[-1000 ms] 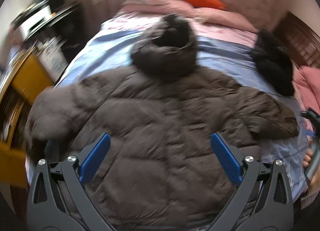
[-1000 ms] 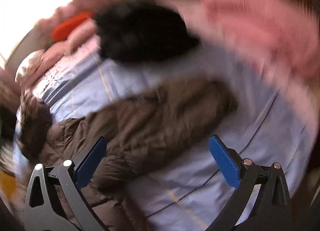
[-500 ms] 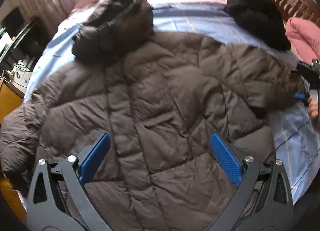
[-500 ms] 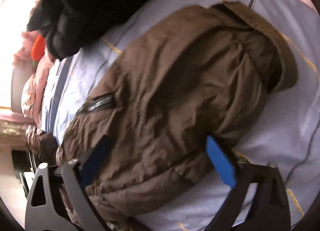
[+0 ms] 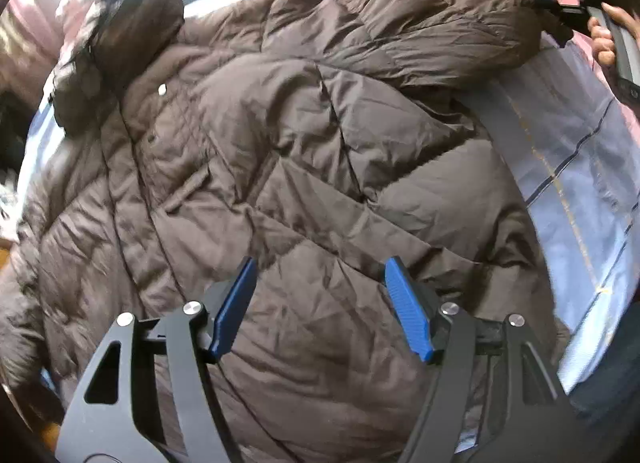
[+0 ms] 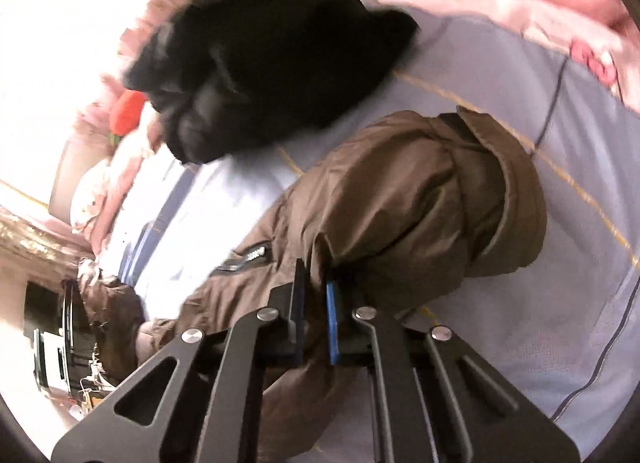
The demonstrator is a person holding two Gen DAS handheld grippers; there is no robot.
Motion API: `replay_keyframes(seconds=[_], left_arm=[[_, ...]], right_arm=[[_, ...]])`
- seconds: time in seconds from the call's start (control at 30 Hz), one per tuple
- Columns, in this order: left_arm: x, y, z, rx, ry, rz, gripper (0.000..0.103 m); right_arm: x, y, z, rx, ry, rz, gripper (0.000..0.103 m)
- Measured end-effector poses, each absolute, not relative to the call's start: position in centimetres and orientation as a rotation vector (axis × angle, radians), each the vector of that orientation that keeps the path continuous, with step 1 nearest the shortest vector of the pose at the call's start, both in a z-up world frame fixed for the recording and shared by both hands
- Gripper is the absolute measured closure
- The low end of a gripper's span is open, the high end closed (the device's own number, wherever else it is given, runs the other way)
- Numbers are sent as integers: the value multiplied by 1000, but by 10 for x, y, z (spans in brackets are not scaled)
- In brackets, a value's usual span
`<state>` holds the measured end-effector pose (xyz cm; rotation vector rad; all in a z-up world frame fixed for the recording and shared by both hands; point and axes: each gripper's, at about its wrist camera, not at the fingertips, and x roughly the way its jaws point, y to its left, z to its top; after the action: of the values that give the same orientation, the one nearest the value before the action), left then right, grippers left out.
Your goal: Fold large clothes
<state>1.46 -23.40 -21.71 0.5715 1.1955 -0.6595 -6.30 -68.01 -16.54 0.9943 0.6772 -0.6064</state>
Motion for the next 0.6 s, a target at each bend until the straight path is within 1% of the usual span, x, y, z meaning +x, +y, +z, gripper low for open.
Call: replay_keyframes(seconds=[0.07,0.1,0.13,0.2,0.23,0.3,0.37,0.4,0.43,0.47,0.5,0.57,0.6], left_arm=[[18,-230,-217,560,1204,-637,47],[22,-226,-217,558,1210,-614,59],[25,-222,-216,551,1221,-604,63],[34,-213,-213,511,1246,-591,63],[38,-208,-209,499,1241,-578,60],[47,-196,-193,483,1194,-549,54],[54,-183,-176,465,1136,-514,51],[60,-176,-168,450,1116,-498,44],[65,-165,-157,416,1095,-476,28],[68,-155,-149,378,1079,-459,20],[74,-142,-138,331,1058,-430,10],[86,-129,-125,293,1025,-397,10],[90,-123,-119,286,1007,-385,10]], right_arm=[[-56,-665,-138,910,635,-586,97],[-49,-654,-120,857,610,-562,97],[-40,-638,-100,808,570,-514,99],[-25,-608,-67,747,495,-396,99],[-18,-584,-42,705,444,-288,100],[-6,-541,-12,627,407,-139,100],[12,-492,2,563,421,7,100],[26,-461,3,527,464,93,100],[37,-440,-1,510,512,144,100],[46,-428,-5,507,548,165,100],[51,-420,-14,518,595,172,97],[48,-428,-35,568,652,107,62],[43,-446,-48,610,662,21,24]])
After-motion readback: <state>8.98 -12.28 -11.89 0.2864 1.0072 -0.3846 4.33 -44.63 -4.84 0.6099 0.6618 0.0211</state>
